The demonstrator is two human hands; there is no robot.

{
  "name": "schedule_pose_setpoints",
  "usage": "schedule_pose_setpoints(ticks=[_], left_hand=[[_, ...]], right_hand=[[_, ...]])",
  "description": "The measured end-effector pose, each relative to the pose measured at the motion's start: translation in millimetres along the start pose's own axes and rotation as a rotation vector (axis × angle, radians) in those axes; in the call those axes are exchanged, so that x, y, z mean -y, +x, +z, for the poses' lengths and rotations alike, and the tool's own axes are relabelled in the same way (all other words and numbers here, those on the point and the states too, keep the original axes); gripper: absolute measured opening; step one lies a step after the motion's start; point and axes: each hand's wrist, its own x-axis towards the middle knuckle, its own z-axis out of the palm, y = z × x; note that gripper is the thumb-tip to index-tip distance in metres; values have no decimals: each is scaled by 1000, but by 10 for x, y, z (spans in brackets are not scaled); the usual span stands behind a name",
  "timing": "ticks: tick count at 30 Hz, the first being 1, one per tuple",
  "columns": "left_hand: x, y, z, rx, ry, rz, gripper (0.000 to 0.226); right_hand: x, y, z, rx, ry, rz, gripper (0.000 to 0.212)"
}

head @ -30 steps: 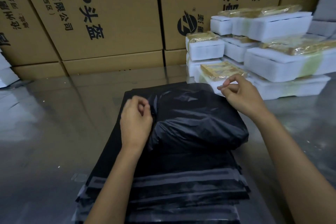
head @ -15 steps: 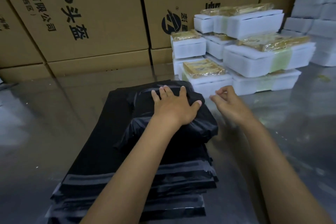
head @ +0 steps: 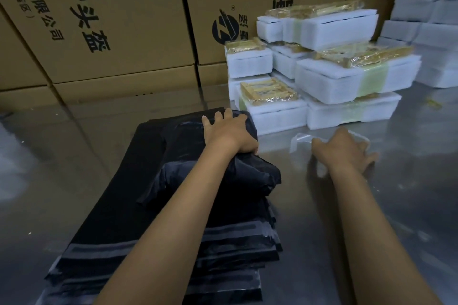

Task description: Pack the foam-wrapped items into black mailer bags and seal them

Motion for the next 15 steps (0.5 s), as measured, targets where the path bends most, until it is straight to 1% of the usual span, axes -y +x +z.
schedule_pose_setpoints(ticks=[3,5,7,10,12,13,14,15], left_hand=[[13,-1,23,-54,-32,3,74],[10,-13,35,-71,-32,8,67],[8,-10,38,-69,-37,12,65],[26,-6,43,-79,-73,11,64],[48,1,37,-111,-162,7,60],[60,1,26,-131,-243,-3,59],[72,-5,1,-144,-366,-16,56],[92,-14,-35,-146,-551,-27,54]], right_hand=[[100,-70,-9,-153,103,-103,47],[201,-146,-11,-212,198,-168,45],[293,-224,5,-221,286,-214,40],[372,-307,48,-178,290,-276,34],[381,-325,48,-177,255,-289,32],[380,-327,39,-190,249,-285,33],[379,-328,26,-213,259,-287,32],[385,-334,12,-234,292,-302,29]])
